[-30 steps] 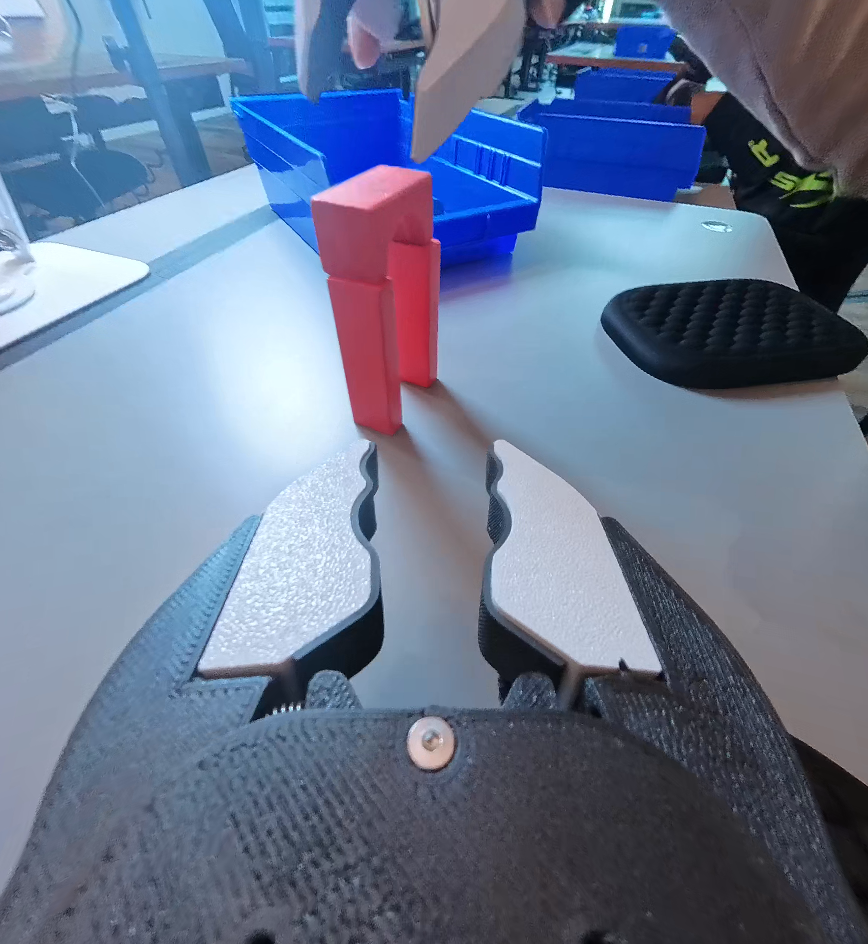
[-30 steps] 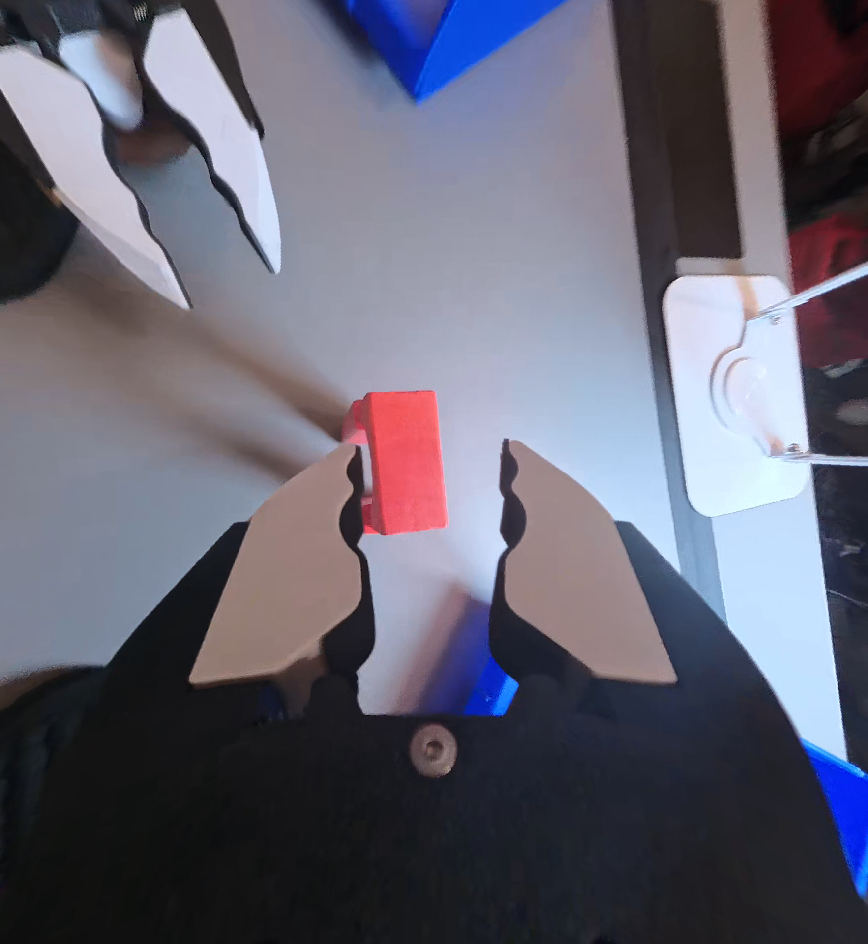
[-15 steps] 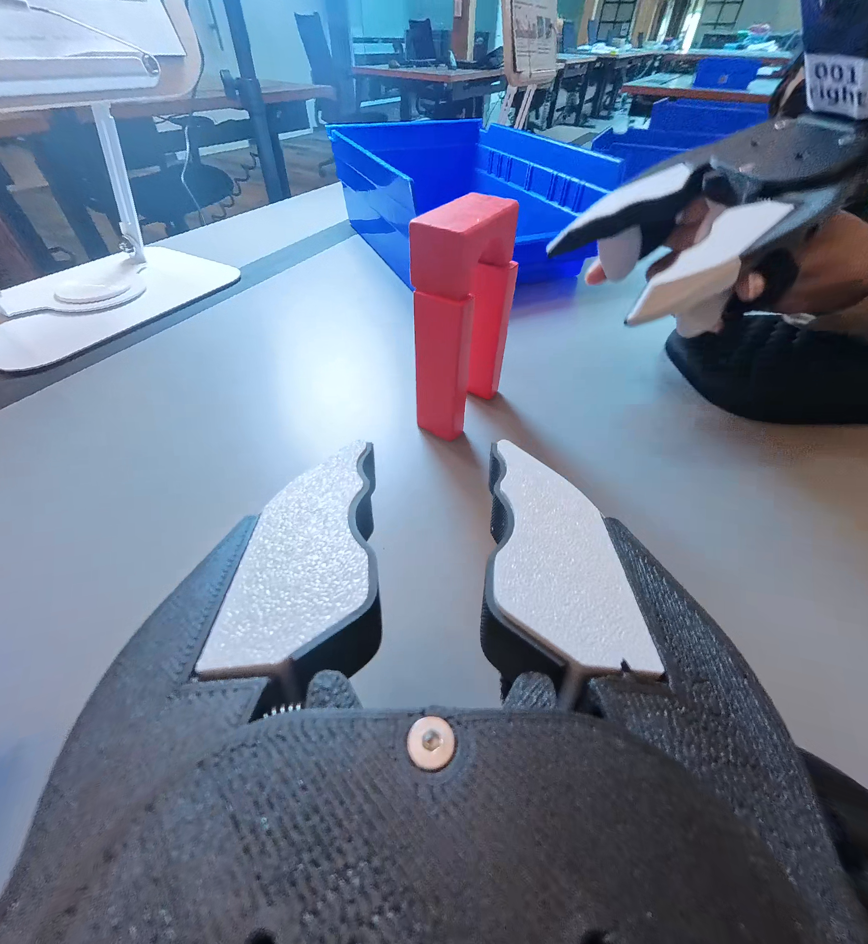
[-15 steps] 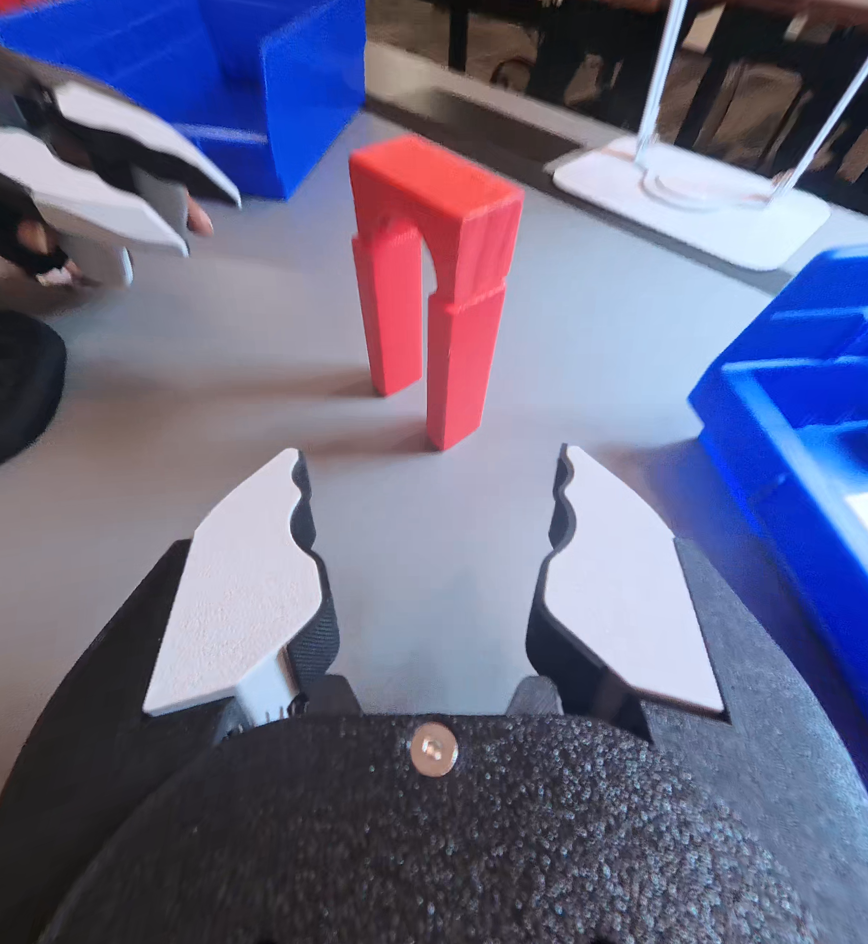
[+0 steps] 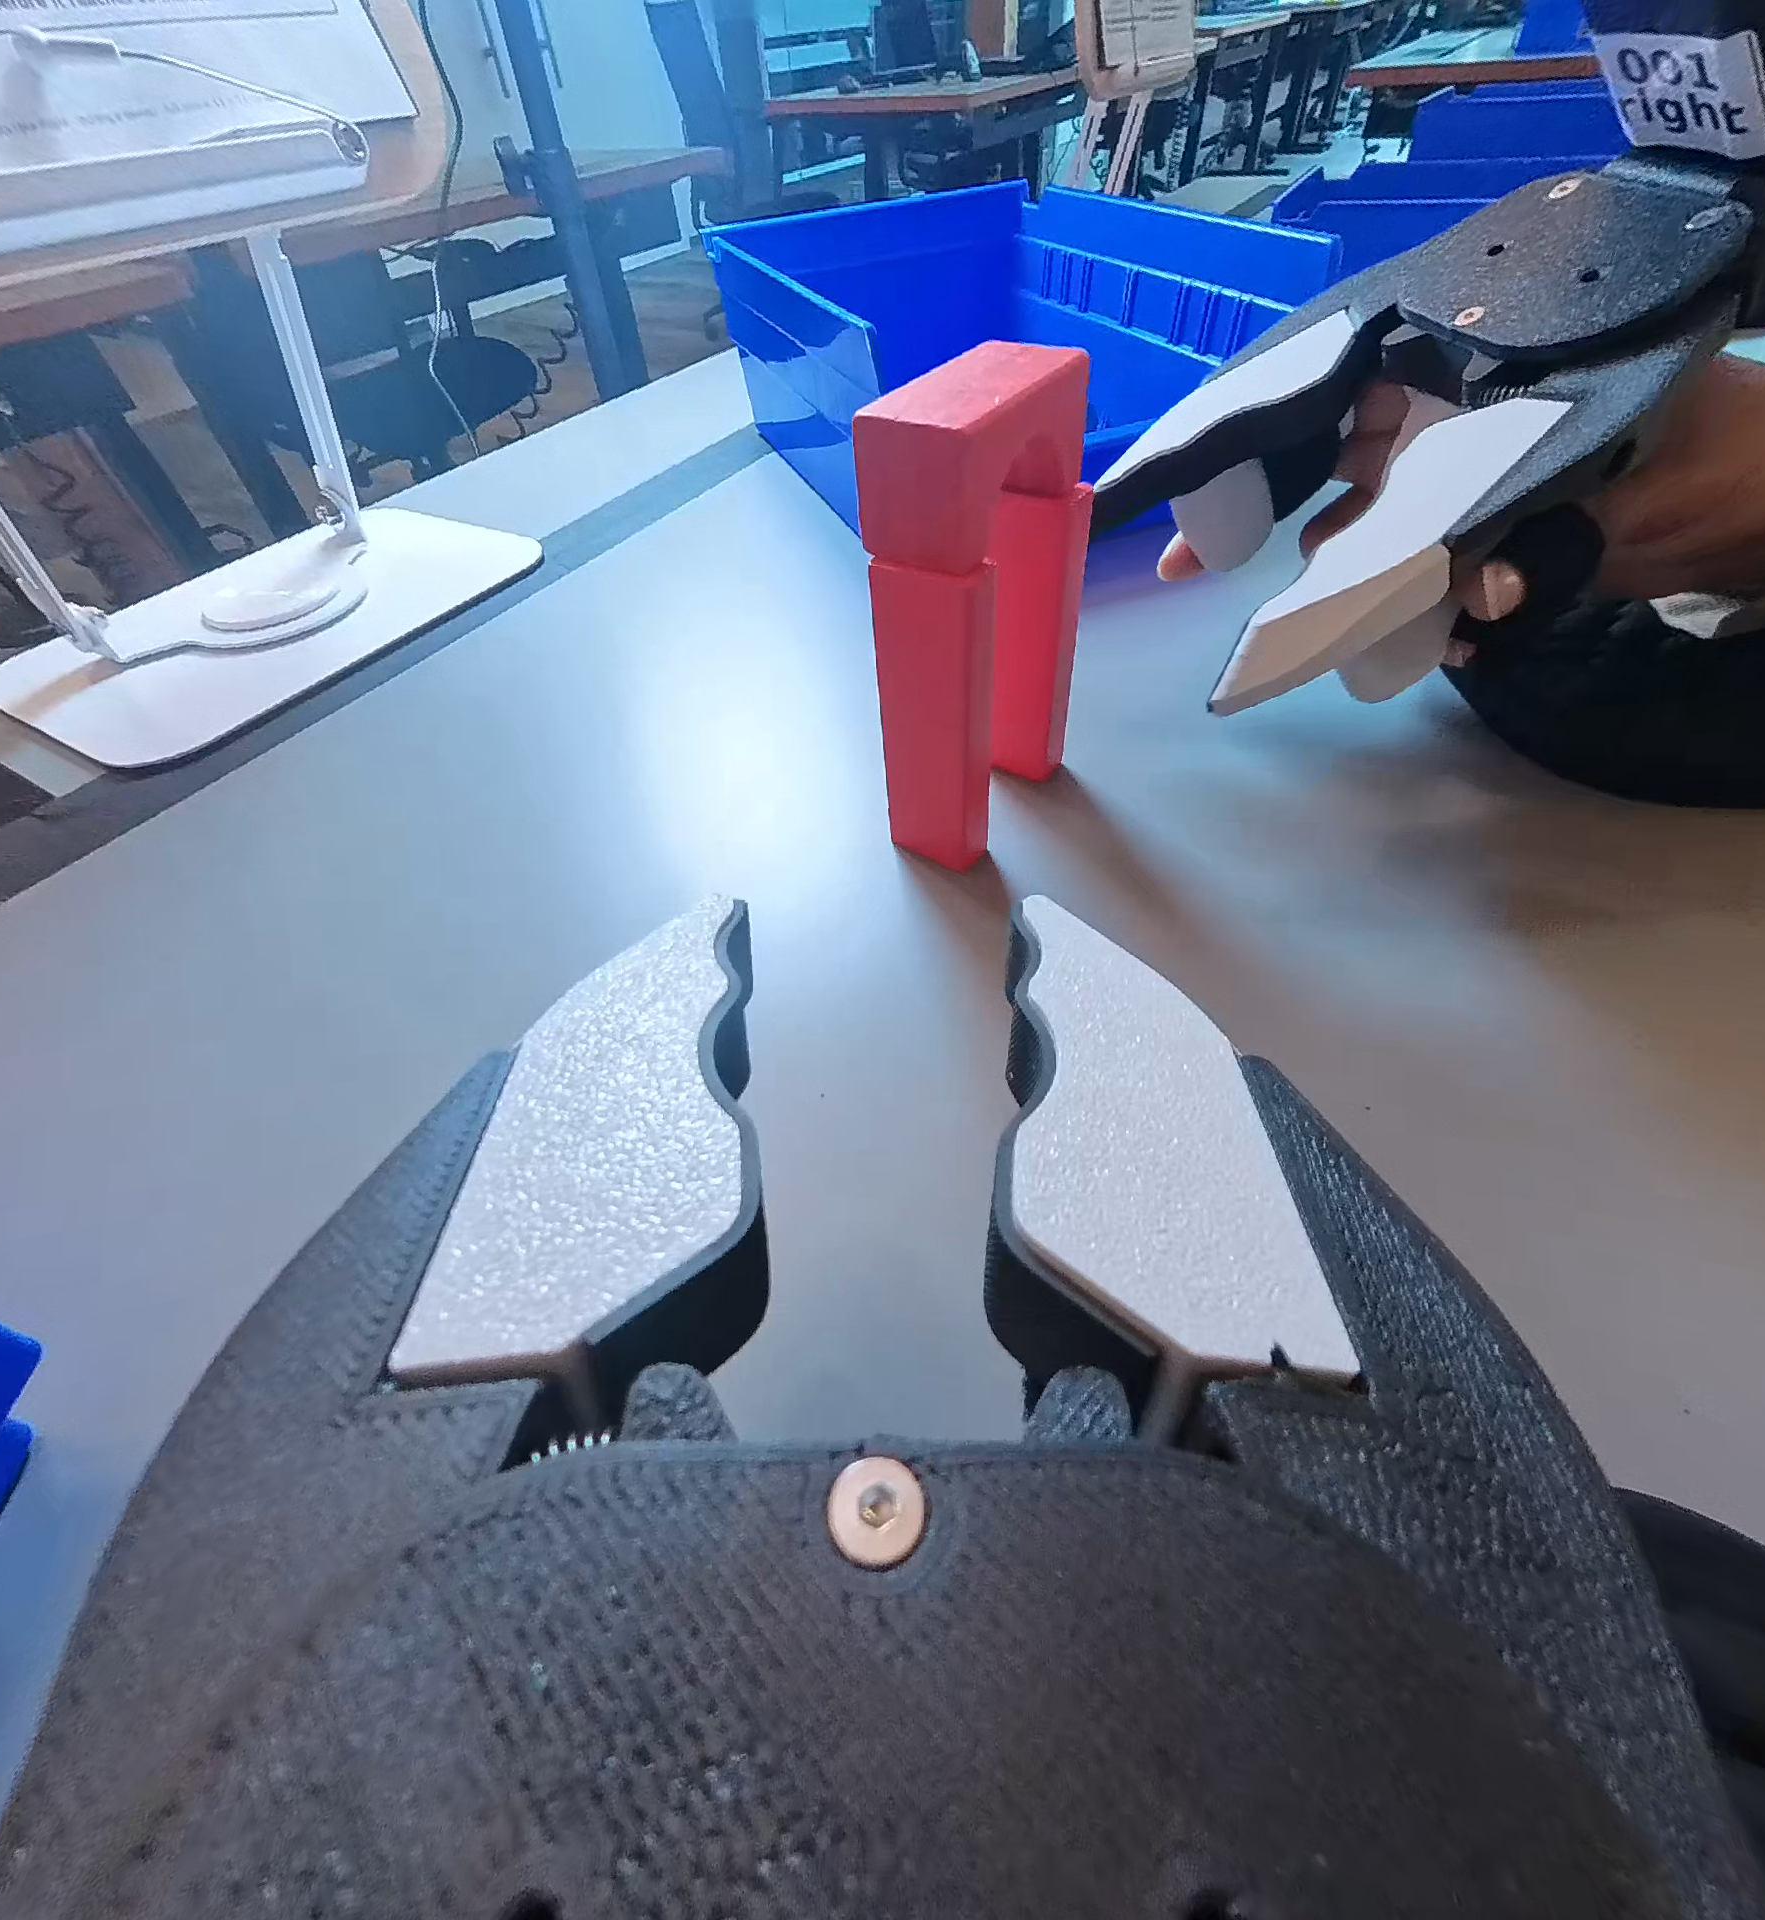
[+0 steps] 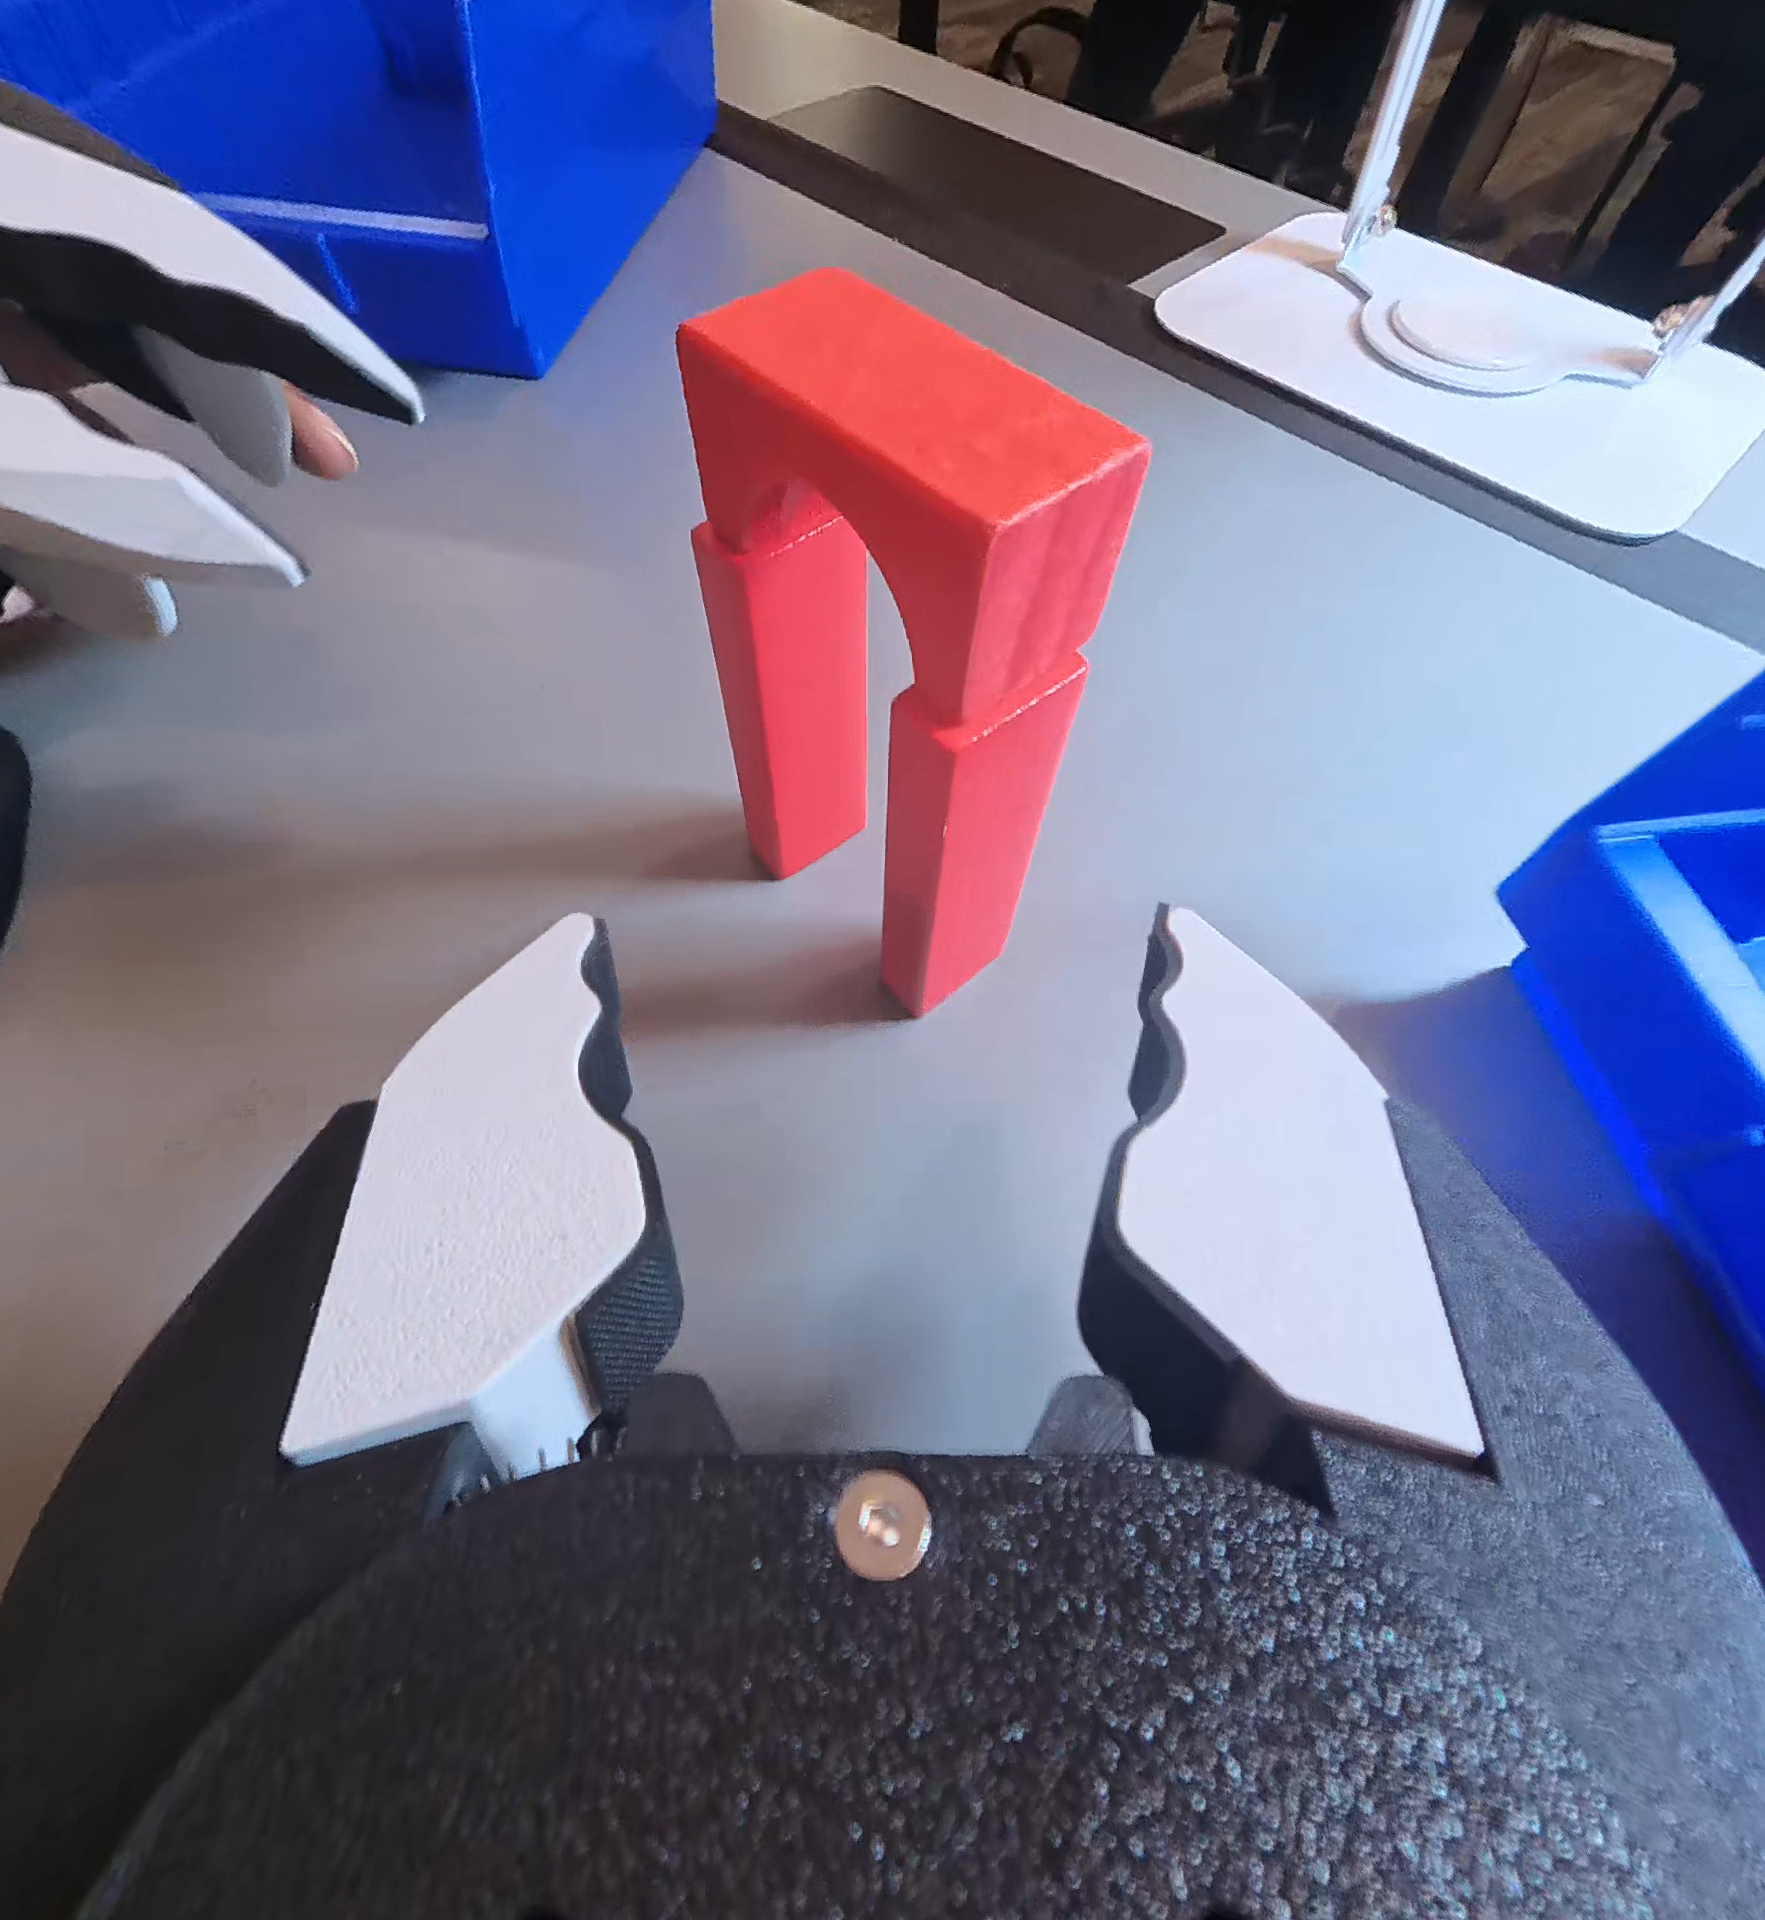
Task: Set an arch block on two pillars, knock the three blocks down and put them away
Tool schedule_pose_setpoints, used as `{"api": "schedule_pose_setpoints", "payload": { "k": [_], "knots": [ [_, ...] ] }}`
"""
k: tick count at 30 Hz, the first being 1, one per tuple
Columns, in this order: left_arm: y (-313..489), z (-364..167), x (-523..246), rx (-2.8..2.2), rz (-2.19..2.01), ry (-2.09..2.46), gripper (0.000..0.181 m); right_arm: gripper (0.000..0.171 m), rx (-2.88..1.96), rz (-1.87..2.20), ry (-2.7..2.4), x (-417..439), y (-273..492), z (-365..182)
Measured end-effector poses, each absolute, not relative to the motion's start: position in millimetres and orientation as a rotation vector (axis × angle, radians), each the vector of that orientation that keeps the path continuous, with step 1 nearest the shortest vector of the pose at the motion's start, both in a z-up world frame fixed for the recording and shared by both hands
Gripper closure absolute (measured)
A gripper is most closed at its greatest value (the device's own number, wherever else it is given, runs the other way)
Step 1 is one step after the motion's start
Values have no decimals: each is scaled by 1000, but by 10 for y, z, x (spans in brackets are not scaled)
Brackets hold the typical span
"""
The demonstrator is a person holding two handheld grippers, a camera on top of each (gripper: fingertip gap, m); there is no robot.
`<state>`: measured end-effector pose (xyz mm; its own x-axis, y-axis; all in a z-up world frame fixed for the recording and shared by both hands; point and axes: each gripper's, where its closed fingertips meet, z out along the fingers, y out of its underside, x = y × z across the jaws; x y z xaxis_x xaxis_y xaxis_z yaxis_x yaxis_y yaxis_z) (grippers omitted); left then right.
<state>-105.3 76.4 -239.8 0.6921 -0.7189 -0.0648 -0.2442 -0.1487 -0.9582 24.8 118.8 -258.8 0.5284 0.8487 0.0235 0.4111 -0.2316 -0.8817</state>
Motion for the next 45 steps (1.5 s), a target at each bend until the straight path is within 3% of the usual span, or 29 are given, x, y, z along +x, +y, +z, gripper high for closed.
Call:
{"api": "schedule_pose_setpoints", "payload": {
  "k": [7,14,26,41,45],
  "knots": [
    [760,-2422,-1196,-1720,-453,778,134,67,-1844,576,-956,-206,1211,-2604],
    [880,-2030,-1642,-1615,-322,653,134,79,-1727,568,-1335,-825,772,-2848],
    [953,-2282,-1667,-1689,-295,683,134,81,-1733,685,-1227,-542,853,-2649],
    [954,-2656,-1494,-1798,-281,784,125,53,-2053,503,-1271,-265,958,-3144],
    [947,-2673,-1474,-1802,-273,799,125,68,-2050,484,-1266,-338,994,-3133]
  ]
}}
